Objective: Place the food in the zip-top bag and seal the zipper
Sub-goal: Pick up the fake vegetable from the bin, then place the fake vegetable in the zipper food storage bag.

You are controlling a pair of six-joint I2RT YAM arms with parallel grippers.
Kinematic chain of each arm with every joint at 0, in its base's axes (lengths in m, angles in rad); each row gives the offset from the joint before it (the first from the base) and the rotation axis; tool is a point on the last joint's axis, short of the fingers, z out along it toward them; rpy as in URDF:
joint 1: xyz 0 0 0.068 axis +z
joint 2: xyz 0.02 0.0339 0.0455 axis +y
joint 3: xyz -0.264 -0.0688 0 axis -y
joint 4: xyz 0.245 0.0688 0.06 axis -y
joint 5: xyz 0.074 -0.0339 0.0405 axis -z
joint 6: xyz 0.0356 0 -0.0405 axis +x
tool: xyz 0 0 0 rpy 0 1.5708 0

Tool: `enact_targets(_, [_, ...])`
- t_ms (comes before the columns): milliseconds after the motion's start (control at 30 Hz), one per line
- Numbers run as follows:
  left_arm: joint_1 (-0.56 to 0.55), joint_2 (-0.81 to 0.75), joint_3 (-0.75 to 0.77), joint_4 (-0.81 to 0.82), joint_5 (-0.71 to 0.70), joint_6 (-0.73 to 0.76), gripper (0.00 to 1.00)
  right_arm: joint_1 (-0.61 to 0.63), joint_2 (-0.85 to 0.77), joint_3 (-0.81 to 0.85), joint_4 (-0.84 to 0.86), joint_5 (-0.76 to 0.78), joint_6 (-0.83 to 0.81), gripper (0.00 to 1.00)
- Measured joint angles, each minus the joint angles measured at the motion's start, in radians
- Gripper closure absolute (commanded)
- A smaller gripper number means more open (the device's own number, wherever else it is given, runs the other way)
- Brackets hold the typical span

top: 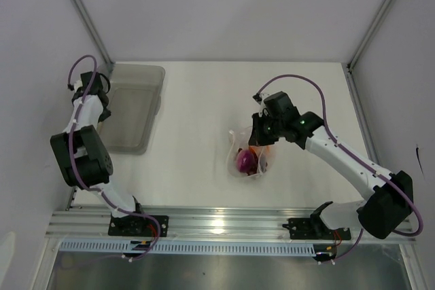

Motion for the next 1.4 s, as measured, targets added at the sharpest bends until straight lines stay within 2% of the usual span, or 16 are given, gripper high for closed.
enact_targets(133, [-0.067, -0.076, -0.021, -0.010, 0.034, -0.014, 0.71, -0.012, 0.000, 0.000, 0.000, 0.008, 0.000, 1.00])
enact_targets(300, [-0.208, -0.196, -0.076, -0.005, 0.100, -0.043, 0.73, -0.017, 0.001, 0.002, -0.003, 0.014, 0.000, 1.00])
enact_targets(667, [-0.609, -0.512, -0.239, 0.028, 0.315, -0.153, 0.75, -0.017, 0.019, 0.053, -0.035, 0.028, 0.006, 1.00])
enact_targets(900, [-0.935, -0.656, -0.320, 0.076, 0.389, -0.274, 0.76, -0.017, 0.028, 0.057, -0.042, 0.029, 0.031, 1.00])
enact_targets(1067, [-1.107, -0.680, -0.330, 0.133, 0.398, -0.333, 0.78, -0.017, 0.027, 0.057, -0.047, 0.033, 0.051, 1.00])
enact_targets(1400, [-1.300, -0.565, -0.304, 0.260, 0.398, -0.379, 0.80, -0.018, 0.023, 0.061, -0.060, 0.036, 0.071, 1.00])
